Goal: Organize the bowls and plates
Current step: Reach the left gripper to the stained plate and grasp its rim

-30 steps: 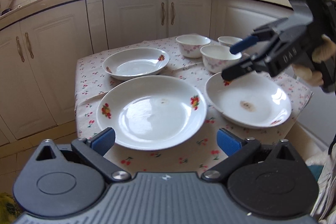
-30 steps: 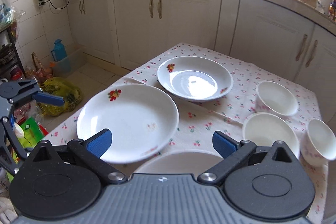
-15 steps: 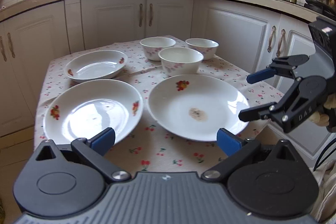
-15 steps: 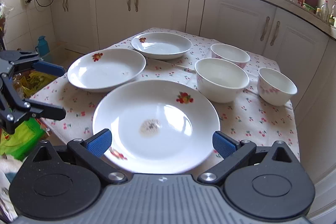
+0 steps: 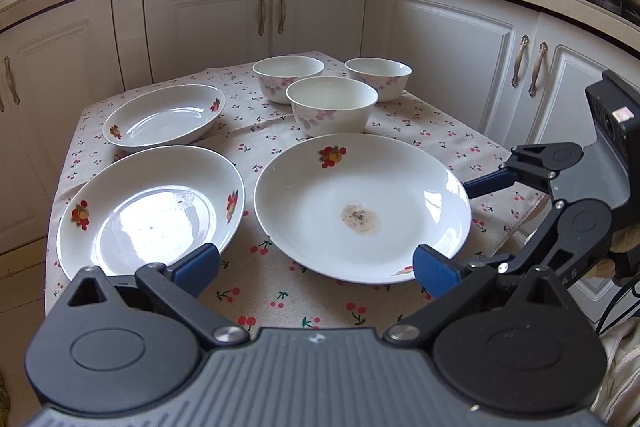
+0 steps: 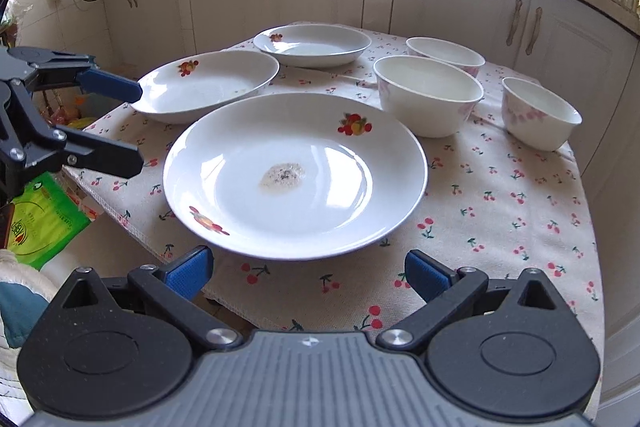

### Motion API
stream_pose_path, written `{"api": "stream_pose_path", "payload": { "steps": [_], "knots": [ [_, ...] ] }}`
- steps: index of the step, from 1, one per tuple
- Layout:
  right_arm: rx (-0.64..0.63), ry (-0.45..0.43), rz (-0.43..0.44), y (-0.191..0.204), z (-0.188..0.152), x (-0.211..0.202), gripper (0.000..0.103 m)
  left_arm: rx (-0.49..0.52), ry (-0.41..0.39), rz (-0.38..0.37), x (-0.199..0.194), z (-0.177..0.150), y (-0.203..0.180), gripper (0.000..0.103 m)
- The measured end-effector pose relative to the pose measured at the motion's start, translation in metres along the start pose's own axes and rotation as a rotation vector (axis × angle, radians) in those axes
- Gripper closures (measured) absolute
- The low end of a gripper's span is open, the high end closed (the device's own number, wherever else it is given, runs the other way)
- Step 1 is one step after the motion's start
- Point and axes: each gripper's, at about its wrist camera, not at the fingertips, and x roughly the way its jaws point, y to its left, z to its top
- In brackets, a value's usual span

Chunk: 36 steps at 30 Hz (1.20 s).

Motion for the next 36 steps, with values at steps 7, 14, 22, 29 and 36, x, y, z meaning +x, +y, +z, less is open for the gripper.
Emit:
{"api": "stream_pose_path", "payload": {
  "steps": [7, 14, 22, 29, 36],
  "knots": [
    [-0.024, 0.001, 0.003, 0.002, 0.001, 0.01, 0.0, -0.018, 0.03, -0.009, 0.01, 0.008, 0.005, 0.001],
    [-0.018, 0.0, 0.021, -0.003, 0.003, 0.017, 0.0, 0.023, 0.049, -0.022, 0.024, 0.024, 0.007, 0.001],
    [-0.022, -0.018, 0.03, -0.004, 0.002, 0.019, 0.0, 0.092, 0.081, -0.065, 0.045, 0.041, 0.003, 0.001],
    [-0.029, -0.071, 0.035, -0.006, -0.007, 0.016, 0.0, 0.128, 0.097, -0.091, 0.065, 0.059, 0.006, 0.001],
    [-0.056, -0.078, 0.013, 0.0, -0.004, 0.015, 0.0, 0.183, 0.154, -0.133, 0.09, 0.071, 0.009, 0.001]
  ]
}}
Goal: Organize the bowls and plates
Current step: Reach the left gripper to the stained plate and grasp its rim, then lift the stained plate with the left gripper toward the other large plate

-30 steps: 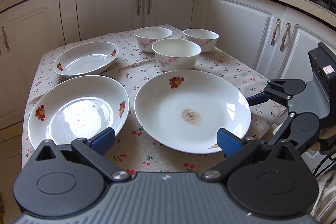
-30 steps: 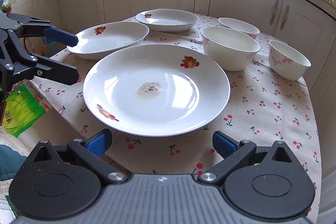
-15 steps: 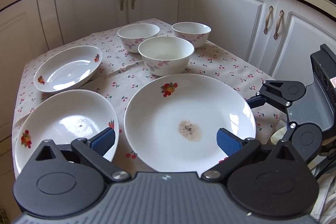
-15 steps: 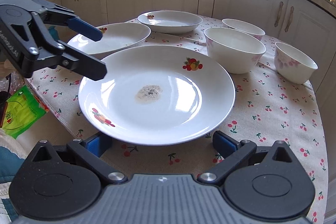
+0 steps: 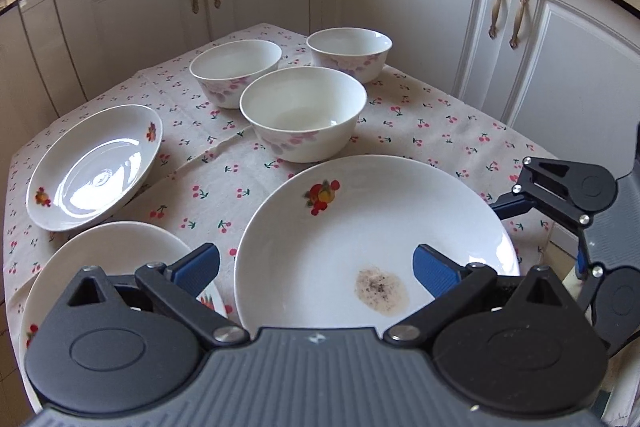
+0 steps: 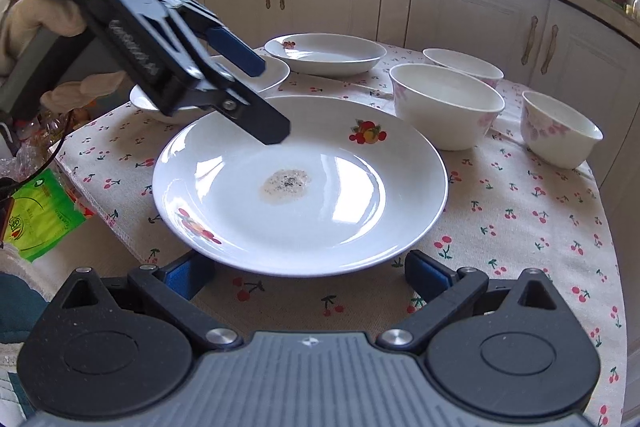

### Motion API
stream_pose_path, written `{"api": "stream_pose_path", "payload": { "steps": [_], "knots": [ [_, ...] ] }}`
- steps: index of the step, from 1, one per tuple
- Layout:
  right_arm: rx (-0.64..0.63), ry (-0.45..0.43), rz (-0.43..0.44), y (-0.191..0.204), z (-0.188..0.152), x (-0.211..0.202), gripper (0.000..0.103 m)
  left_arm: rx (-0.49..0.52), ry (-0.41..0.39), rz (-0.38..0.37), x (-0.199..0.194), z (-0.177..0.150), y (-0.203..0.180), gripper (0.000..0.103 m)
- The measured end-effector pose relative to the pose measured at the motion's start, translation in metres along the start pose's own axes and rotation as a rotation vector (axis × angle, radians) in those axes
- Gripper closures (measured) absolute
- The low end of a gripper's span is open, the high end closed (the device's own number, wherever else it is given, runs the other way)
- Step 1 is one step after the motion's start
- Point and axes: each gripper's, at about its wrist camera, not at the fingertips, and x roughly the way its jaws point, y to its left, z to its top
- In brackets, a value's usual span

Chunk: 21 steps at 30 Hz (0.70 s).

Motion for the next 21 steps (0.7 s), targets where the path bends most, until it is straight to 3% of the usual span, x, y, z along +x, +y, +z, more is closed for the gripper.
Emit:
{"api": "stream_pose_path", "payload": {
  "steps": [21],
  "knots": [
    [0.021, 0.008, 0.003, 0.003, 0.002, 0.003, 0.0, 0.068, 0.245, -0.197, 0.048, 0.03, 0.026, 0.003]
  ]
}}
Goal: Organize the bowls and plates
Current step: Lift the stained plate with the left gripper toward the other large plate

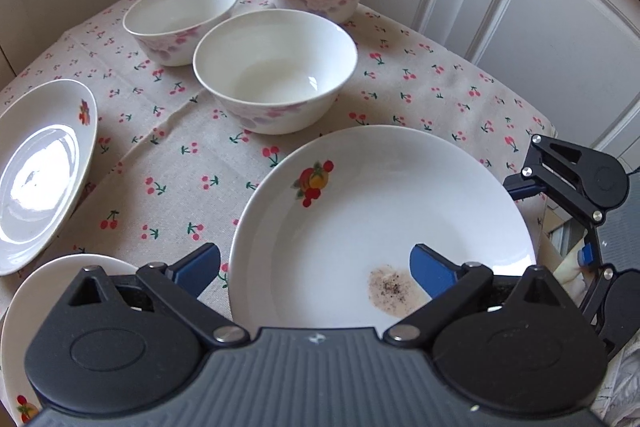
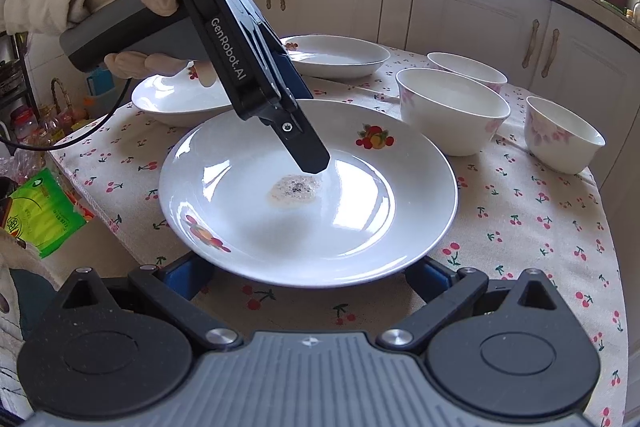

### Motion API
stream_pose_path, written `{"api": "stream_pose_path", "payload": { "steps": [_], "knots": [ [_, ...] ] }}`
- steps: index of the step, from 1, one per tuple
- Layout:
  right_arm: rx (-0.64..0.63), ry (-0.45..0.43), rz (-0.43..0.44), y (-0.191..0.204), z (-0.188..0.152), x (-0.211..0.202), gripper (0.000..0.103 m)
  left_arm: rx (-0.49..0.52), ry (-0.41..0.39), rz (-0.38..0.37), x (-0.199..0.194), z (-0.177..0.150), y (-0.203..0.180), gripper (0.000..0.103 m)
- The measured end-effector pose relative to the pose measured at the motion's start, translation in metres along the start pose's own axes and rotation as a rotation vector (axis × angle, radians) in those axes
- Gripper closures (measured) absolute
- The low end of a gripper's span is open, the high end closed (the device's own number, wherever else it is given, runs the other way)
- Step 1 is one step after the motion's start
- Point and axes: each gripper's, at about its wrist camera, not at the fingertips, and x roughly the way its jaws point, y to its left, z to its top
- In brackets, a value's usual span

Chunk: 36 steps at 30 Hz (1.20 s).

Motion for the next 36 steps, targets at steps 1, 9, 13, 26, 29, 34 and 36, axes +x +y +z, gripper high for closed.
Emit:
{"api": "stream_pose_path", "payload": {
  "steps": [1, 9, 13, 26, 29, 34, 36],
  "knots": [
    [0.002, 0.0, 0.001, 0.0, 0.0, 0.0, 0.0, -0.002, 0.009, -0.012, 0.001, 0.001, 0.001, 0.004],
    [0.003, 0.007, -0.006, 0.0, 0.001, -0.001, 0.0, 0.014, 0.054, -0.044, 0.003, 0.006, 0.001, 0.009],
    [0.006, 0.011, 0.001, -0.001, 0.002, -0.001, 0.0, 0.024, 0.072, -0.052, 0.004, 0.007, 0.002, 0.009],
    [-0.002, 0.043, 0.004, -0.003, 0.007, 0.001, 0.0, 0.037, 0.114, -0.078, 0.012, 0.01, 0.004, 0.009],
    [-0.006, 0.048, 0.004, -0.002, 0.008, 0.001, 0.0, 0.027, 0.116, -0.079, 0.013, 0.011, 0.005, 0.009],
    [-0.015, 0.052, -0.003, -0.002, 0.01, 0.0, 0.0, 0.024, 0.1, -0.083, 0.01, 0.011, 0.004, 0.009],
    [-0.018, 0.054, -0.004, -0.002, 0.011, -0.001, 0.0, 0.024, 0.095, -0.085, 0.007, 0.011, 0.005, 0.009]
  ]
}}
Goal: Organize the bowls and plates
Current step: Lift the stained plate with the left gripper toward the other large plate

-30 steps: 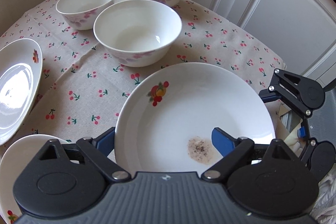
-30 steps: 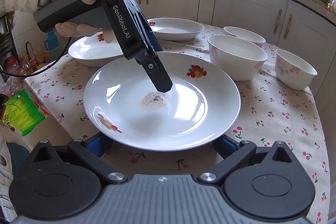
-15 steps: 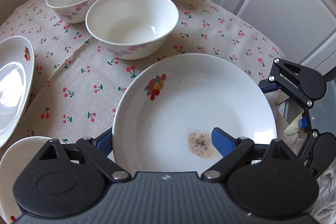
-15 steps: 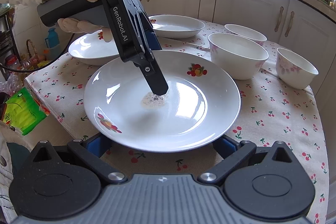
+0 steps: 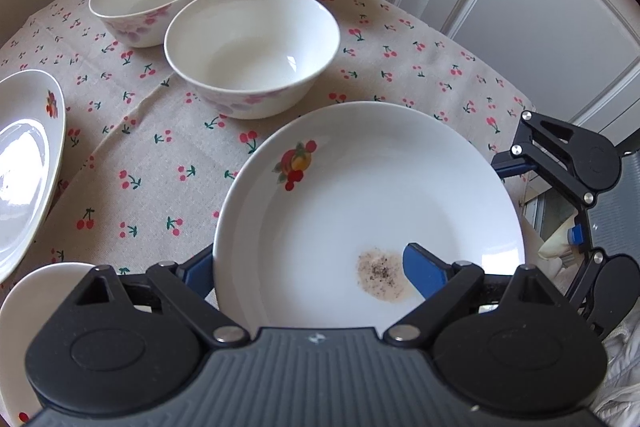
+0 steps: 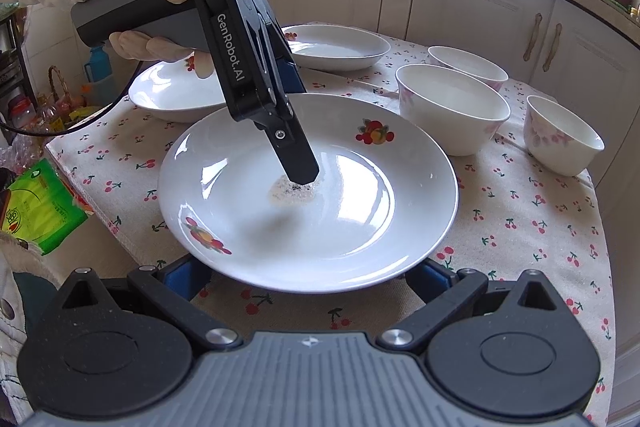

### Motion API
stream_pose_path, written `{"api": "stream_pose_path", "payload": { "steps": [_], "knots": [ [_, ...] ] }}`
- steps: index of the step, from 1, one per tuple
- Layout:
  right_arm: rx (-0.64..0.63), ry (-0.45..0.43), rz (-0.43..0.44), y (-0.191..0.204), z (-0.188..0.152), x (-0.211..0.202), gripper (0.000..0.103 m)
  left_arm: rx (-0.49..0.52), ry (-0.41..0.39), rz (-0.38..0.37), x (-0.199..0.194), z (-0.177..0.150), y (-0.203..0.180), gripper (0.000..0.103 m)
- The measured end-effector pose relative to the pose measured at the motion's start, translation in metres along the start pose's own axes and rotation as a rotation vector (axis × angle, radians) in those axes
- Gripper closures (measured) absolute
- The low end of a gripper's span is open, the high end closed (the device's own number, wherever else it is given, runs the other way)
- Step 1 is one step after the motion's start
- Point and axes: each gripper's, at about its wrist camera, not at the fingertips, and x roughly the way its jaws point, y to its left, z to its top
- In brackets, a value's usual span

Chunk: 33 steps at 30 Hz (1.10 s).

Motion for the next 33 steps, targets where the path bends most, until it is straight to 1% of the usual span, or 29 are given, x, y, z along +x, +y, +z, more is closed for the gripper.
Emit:
{"api": "stream_pose_path", "payload": {
  "steps": [9, 15, 25, 33],
  "knots": [
    [-0.004, -0.003, 0.011, -0.004, 0.009, -0.005, 0.0, -0.004, -0.039, 0.01, -0.017, 0.001, -0.002, 0.009],
    [-0.029, -0.019, 0.03, -0.003, 0.023, -0.008, 0.0, -0.035, -0.075, 0.025, -0.036, -0.005, 0.003, 0.009],
    [-0.103, -0.042, 0.101, 0.014, 0.058, 0.009, 0.0, -0.122, -0.147, 0.084, -0.075, -0.037, 0.027, 0.009],
    [-0.15, -0.033, 0.154, 0.032, 0.085, 0.033, 0.0, -0.195, -0.176, 0.111, -0.09, -0.068, 0.057, 0.009]
  ]
}}
